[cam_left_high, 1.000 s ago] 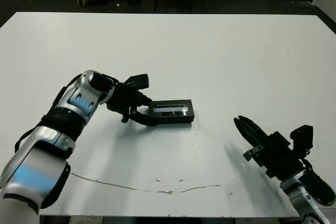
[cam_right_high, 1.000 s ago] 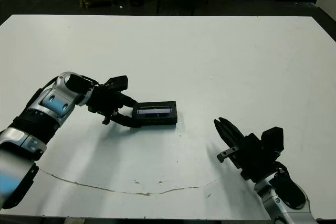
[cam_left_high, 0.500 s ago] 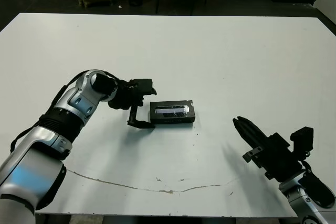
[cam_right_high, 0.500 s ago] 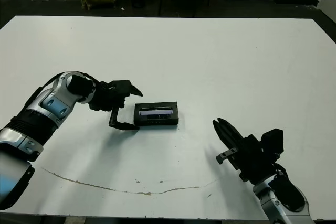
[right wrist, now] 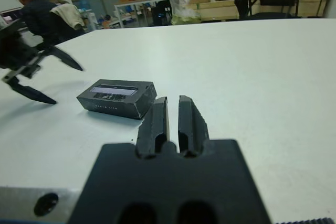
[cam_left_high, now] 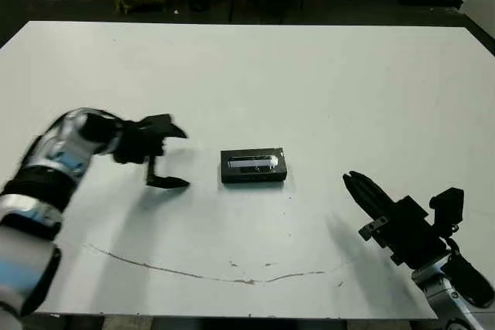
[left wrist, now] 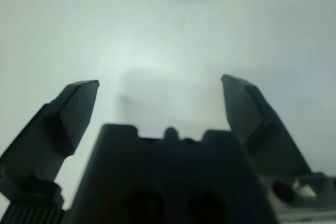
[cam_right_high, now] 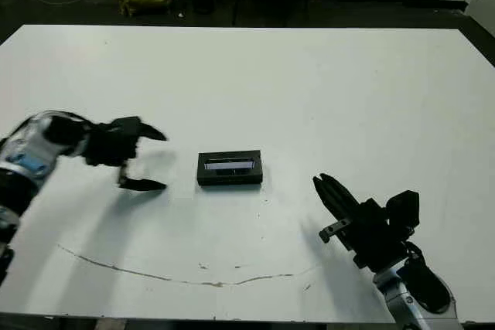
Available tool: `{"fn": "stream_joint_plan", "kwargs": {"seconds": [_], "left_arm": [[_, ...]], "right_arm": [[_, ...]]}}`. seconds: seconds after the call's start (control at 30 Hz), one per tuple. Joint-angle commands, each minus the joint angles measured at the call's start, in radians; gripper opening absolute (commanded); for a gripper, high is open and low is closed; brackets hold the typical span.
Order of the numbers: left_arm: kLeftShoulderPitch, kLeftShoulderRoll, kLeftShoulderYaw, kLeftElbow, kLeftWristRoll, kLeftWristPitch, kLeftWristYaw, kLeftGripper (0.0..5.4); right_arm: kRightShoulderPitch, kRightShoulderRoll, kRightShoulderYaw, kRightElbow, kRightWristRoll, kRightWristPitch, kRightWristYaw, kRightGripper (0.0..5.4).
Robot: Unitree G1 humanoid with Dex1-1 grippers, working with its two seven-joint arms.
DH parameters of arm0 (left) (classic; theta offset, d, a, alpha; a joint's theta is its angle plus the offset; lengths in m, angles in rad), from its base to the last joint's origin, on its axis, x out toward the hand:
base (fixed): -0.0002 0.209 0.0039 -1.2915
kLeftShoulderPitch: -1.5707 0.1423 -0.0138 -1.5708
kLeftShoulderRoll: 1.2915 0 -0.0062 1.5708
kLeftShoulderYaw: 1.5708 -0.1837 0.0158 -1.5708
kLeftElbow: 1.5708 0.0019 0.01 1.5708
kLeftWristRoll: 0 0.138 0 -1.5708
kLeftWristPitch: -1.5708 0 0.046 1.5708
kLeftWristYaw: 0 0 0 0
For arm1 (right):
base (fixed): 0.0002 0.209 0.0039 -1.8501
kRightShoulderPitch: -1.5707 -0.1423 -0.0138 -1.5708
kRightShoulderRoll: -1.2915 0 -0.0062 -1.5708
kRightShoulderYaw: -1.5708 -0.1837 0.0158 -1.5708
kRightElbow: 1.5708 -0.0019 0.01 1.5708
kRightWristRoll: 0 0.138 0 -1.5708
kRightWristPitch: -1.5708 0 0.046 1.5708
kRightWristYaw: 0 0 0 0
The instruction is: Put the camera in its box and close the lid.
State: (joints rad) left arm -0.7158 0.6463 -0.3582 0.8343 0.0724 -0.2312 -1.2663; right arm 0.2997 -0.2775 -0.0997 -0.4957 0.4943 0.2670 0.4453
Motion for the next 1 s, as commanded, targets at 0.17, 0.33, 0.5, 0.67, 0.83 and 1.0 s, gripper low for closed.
{"fn": "stream_joint_plan", "kwargs": {"seconds": [0.17, 0.33, 0.5, 0.67, 0.83, 1.0], "left_arm": [[0.154, 0.159, 0.065, -0.187, 0.003, 0.191, 0.000, 5.39], [0.407, 0.049, 0.346, -0.705, -0.213, 0.486, 0.297, 4.76], [0.500, -0.134, 0.403, -1.006, -0.369, 0.599, 0.492, 3.52], [0.520, -0.239, 0.339, -1.182, -0.408, 0.652, 0.606, 2.27], [0.499, -0.313, 0.255, -1.266, -0.422, 0.708, 0.685, 1.03], [0.526, -0.451, 0.187, -1.313, -0.376, 0.791, 0.898, 0.03]], "right_arm": [[0.013, -0.017, -0.005, -0.016, 0.002, 0.035, -0.011, 0.00], [0.005, -0.008, -0.007, 0.029, 0.005, 0.048, -0.025, 0.00], [-0.017, 0.020, -0.005, 0.118, -0.022, -0.038, -0.002, 0.00], [-0.025, 0.036, 0.011, 0.143, -0.059, -0.087, -0.012, 0.00], [-0.033, 0.045, 0.026, 0.145, -0.094, -0.102, -0.023, 0.00], [-0.029, 0.063, 0.037, 0.118, -0.110, -0.073, -0.066, 0.00]]}}
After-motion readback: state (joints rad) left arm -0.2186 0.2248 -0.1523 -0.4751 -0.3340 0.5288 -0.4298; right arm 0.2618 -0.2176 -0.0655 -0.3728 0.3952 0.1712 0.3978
